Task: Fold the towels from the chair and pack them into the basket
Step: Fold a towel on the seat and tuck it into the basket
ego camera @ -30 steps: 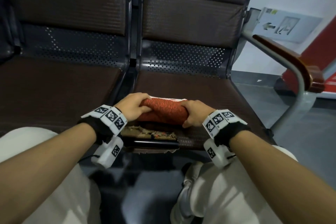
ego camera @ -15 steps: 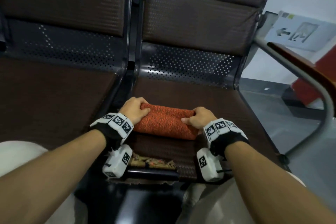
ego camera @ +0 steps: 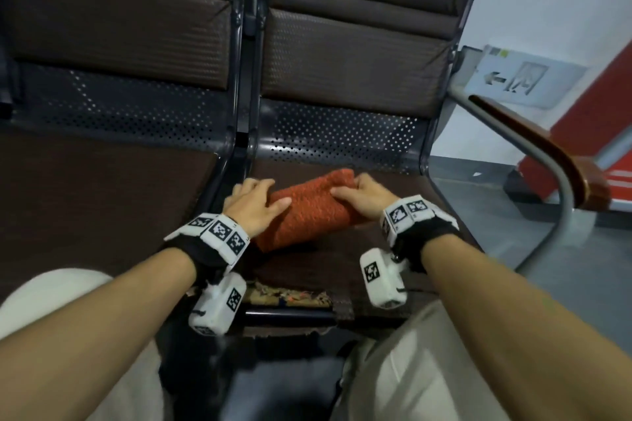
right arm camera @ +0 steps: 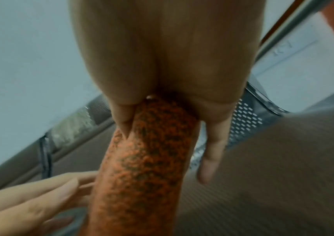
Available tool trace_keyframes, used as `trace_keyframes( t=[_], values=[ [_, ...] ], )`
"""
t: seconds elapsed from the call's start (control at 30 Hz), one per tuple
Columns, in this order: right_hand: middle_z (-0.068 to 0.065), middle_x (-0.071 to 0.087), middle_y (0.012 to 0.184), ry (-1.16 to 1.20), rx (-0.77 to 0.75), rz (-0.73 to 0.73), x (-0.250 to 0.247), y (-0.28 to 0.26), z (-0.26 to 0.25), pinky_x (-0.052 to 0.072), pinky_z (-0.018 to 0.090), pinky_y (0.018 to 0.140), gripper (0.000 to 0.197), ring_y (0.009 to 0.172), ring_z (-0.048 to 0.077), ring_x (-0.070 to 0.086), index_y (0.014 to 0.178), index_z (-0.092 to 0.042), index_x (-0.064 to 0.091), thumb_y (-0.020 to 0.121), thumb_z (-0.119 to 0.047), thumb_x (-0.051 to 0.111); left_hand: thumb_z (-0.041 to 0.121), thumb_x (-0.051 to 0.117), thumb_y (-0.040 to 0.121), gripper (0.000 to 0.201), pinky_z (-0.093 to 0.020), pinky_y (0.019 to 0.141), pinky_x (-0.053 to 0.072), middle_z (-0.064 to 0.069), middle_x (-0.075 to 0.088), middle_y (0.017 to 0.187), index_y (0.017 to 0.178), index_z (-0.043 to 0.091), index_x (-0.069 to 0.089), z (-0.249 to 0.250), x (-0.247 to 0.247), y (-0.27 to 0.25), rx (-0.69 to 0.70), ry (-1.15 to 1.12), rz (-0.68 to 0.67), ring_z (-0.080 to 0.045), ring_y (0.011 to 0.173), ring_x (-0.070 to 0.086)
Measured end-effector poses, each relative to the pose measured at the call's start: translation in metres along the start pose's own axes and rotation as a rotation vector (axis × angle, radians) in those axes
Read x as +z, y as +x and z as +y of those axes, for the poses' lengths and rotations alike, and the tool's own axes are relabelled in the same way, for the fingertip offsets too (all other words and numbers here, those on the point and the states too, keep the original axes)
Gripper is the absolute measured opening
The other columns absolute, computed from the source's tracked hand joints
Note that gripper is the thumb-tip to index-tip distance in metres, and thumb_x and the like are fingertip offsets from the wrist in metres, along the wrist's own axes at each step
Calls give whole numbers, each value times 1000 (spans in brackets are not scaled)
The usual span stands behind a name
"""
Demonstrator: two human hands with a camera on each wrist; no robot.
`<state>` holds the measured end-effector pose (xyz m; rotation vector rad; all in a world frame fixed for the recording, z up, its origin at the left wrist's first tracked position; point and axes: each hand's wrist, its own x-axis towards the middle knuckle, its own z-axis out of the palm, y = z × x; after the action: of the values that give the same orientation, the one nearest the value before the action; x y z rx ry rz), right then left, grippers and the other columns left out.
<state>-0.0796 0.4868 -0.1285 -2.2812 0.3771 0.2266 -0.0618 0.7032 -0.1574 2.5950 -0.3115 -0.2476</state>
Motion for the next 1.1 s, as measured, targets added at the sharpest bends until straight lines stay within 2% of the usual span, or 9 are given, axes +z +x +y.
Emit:
trace_keyframes(
  t=[0.13, 0.23, 0.33, 0.4, 0.5, 0.63, 0.83, 0.9, 1.1],
  values=[
    [-5, 53, 78, -7, -314, 134, -32, -47, -42, 47, 28, 73, 34, 77, 13, 53, 92, -18, 42, 80, -27, 73, 54, 67, 76, 96, -40, 115, 17, -2, 17, 156, 150, 23, 13, 44, -40, -25, 260, -214, 88, -21, 143, 14],
    [-6, 48, 69, 71, -493, 178, -57, -93, -60, 39, 12, 57, 34, 60, 1, 46, 91, -14, 43, 79, -9, 74, 47, 80, 65, 117, -34, 115, 13, -3, 14, 157, 151, 23, 3, 78, -67, -44, 408, -269, 99, -18, 145, 10],
    [-1, 53, 71, 97, -591, 168, -85, -134, -69, 43, 14, 61, 35, 61, 3, 49, 92, -14, 46, 76, -3, 75, 44, 85, 58, 121, -37, 115, 24, -2, 29, 151, 150, 28, 8, 105, -84, -61, 471, -304, 18, -19, 139, 27],
    [-3, 57, 69, 112, -603, 155, -102, -154, -67, 46, 17, 61, 35, 61, 3, 53, 88, -20, 48, 75, -1, 74, 39, 86, 58, 102, -36, 104, 41, 5, 51, 134, 142, 30, 29, 120, -88, -71, 492, -378, -97, -13, 123, 49],
    [2, 61, 73, 254, -567, 216, -124, -175, -43, 47, 23, 66, 33, 69, 10, 58, 86, -21, 53, 75, 4, 71, 35, 85, 62, 56, -17, 77, 53, 11, 69, 102, 112, 30, 59, 142, -85, -85, 494, -414, -260, -5, 94, 66],
    [5, 65, 77, 476, -456, 376, -142, -200, 25, 48, 23, 72, 27, 74, 11, 61, 88, -16, 59, 76, 7, 64, 35, 68, 82, 24, -28, 82, 51, 3, 69, 99, 101, 20, 65, 179, -63, -96, 531, -137, -356, -14, 90, 66],
    [0, 61, 73, 749, -173, 567, -149, -251, 161, 43, 23, 56, 19, 65, 10, 56, 84, -19, 63, 68, -9, 60, 42, 54, 77, 34, -36, 83, 44, -5, 62, 96, 95, 14, 61, 249, 26, -115, 638, 89, -492, -21, 91, 58],
    [-3, 62, 71, 766, -80, 606, -147, -267, 203, 45, 20, 51, 18, 63, 8, 58, 85, -20, 63, 71, -8, 62, 35, 56, 84, 20, -34, 81, 44, -3, 62, 97, 95, 18, 58, 266, 69, -120, 661, 144, -544, -22, 92, 59],
    [-3, 66, 79, 766, 140, 642, -121, -312, 307, 52, 20, 61, 24, 69, 5, 63, 89, -20, 59, 82, 3, 64, 20, 57, 88, 22, -26, 67, 37, -7, 63, 95, 109, 12, 58, 274, 198, -142, 728, 155, -678, -19, 84, 57]
  ],
)
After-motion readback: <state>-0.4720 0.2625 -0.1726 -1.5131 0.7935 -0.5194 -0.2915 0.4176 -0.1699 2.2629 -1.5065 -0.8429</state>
